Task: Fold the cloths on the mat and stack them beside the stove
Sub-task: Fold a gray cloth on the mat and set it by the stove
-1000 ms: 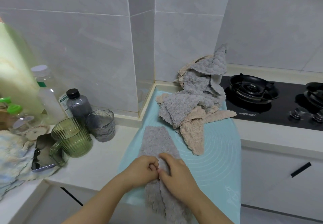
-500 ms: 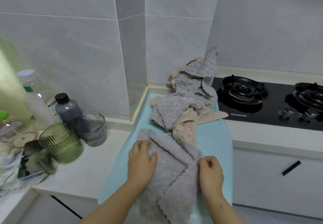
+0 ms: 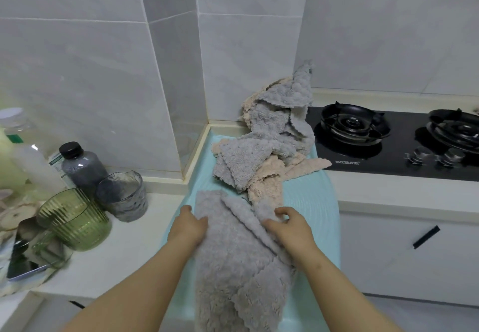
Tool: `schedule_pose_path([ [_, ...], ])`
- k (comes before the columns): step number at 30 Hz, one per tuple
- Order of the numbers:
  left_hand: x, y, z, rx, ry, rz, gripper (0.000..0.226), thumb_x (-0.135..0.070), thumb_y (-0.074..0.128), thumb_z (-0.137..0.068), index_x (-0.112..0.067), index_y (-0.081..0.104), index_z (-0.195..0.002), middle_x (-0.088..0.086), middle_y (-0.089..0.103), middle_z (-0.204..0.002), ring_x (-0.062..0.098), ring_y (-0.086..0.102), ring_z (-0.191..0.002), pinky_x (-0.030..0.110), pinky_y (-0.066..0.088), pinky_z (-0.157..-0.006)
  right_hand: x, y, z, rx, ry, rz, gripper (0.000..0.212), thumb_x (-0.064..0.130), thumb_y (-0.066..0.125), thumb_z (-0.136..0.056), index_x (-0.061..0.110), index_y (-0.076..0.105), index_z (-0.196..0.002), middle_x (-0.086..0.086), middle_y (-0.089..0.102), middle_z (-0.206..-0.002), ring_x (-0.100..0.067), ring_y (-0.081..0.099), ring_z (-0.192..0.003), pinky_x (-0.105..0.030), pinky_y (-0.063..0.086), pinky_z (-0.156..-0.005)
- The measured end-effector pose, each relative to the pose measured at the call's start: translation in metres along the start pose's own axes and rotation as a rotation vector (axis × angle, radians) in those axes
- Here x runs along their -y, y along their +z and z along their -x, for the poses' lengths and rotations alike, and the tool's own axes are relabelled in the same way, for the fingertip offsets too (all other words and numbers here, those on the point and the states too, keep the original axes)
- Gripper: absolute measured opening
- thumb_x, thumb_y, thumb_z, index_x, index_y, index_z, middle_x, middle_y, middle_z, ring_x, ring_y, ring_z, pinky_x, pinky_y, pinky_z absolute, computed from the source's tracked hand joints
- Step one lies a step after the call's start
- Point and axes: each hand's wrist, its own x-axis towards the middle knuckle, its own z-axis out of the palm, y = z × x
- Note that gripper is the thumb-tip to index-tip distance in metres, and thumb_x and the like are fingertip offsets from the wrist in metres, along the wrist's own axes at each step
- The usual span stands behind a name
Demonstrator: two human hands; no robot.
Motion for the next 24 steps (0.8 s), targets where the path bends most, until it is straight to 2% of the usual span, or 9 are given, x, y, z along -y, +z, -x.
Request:
schedule_pose_path([
  [2, -0.001, -0.004, -0.001, 0.000, -0.036, 0.060, 0.040, -0.028, 0.060, -0.083, -0.018, 0.049, -0.121, 0.012, 0.065, -0.104, 0.032, 0.063, -0.091, 0.037, 0.051, -0.080, 0.003, 0.001, -0.003, 0.059, -0.087, 0.036, 0.009, 0.023, 0.064, -0.082, 0.018, 0.065, -0.089, 0.003, 0.058, -0.077, -0.014, 0.053, -0.073, -0.027, 0.039, -0.068],
  [4, -0.004, -0.008, -0.003, -0.006, -0.014, 0.140, 0.008, -0.021, 0.063, -0.080, -0.018, 0.059, -0.086, 0.009, 0.066, -0.089, 0.027, 0.061, -0.078, 0.038, 0.051, -0.076, 0.002, -0.002, -0.005, 0.000, -0.204, 0.009, 0.011, 0.022, 0.061, -0.086, 0.020, 0.065, -0.076, 0.006, 0.050, -0.061, -0.009, 0.045, -0.058, -0.022, 0.035, -0.059],
  [6, -0.006, -0.013, -0.006, -0.002, 0.020, 0.245, 0.011, -0.020, 0.067, -0.077, -0.020, 0.058, -0.070, 0.008, 0.066, -0.080, 0.027, 0.060, -0.073, 0.036, 0.051, -0.070, 0.002, -0.010, -0.007, -0.139, -0.279, -0.044, 0.011, 0.022, 0.060, -0.088, 0.022, 0.066, -0.078, 0.007, 0.047, -0.055, -0.007, 0.041, -0.052, -0.018, 0.033, -0.053],
  [10, -0.006, -0.019, -0.014, -0.042, 0.042, 0.311, 0.013, -0.019, 0.067, -0.078, -0.021, 0.057, -0.070, 0.008, 0.066, -0.077, 0.028, 0.059, -0.068, 0.033, 0.046, -0.065, 0.001, -0.032, -0.015, -0.390, -0.248, -0.088, 0.012, 0.025, 0.054, -0.090, 0.025, 0.063, -0.083, 0.004, 0.052, -0.057, -0.014, 0.053, -0.060, -0.023, 0.040, -0.058],
  [15, -0.005, -0.013, -0.020, -0.090, 0.061, 0.164, 0.010, -0.023, 0.061, -0.082, -0.023, 0.054, -0.075, 0.007, 0.065, -0.083, 0.029, 0.060, -0.077, 0.032, 0.045, -0.066, -0.012, -0.039, -0.033, -0.378, -0.022, 0.047, 0.019, 0.026, 0.045, -0.092, 0.017, 0.060, -0.086, -0.010, 0.067, -0.081, -0.030, 0.060, -0.079, -0.035, 0.046, -0.071],
  [16, -0.004, -0.012, -0.020, -0.088, 0.070, 0.109, 0.005, -0.024, 0.060, -0.083, -0.024, 0.056, -0.081, 0.007, 0.065, -0.088, 0.030, 0.061, -0.083, 0.033, 0.047, -0.072, -0.014, -0.039, -0.034, -0.364, 0.017, 0.070, 0.019, 0.024, 0.043, -0.092, 0.016, 0.060, -0.091, -0.012, 0.068, -0.090, -0.030, 0.060, -0.082, -0.035, 0.046, -0.073],
  [18, 0.002, -0.011, -0.022, -0.109, 0.092, 0.004, 0.020, -0.024, 0.060, -0.083, -0.023, 0.054, -0.102, 0.009, 0.062, -0.100, 0.032, 0.058, -0.094, 0.036, 0.048, -0.079, -0.015, -0.037, -0.031, -0.344, 0.055, 0.059, 0.029, 0.017, 0.039, -0.091, 0.018, 0.054, -0.116, -0.012, 0.067, -0.099, -0.032, 0.060, -0.089, -0.035, 0.045, -0.075],
  [20, 0.006, -0.010, -0.014, -0.180, 0.162, -0.025, 0.031, -0.019, 0.061, -0.083, -0.020, 0.049, -0.111, 0.010, 0.057, -0.101, 0.031, 0.056, -0.094, 0.036, 0.046, -0.076, -0.015, -0.034, -0.021, -0.365, -0.005, 0.035, 0.039, 0.012, 0.039, -0.091, 0.019, 0.044, -0.128, -0.005, 0.064, -0.089, -0.029, 0.059, -0.084, -0.033, 0.043, -0.070],
  [24, 0.014, -0.005, 0.017, -0.093, 0.510, -0.096, 0.015, -0.013, 0.060, -0.083, -0.026, 0.053, -0.087, -0.003, 0.052, -0.075, 0.017, 0.052, -0.073, 0.024, 0.037, -0.060, -0.020, -0.019, 0.008, -0.191, -0.294, 0.169, 0.020, 0.011, 0.047, -0.091, 0.024, 0.058, -0.100, 0.003, 0.064, -0.096, -0.015, 0.057, -0.083, -0.031, 0.045, -0.076],
])
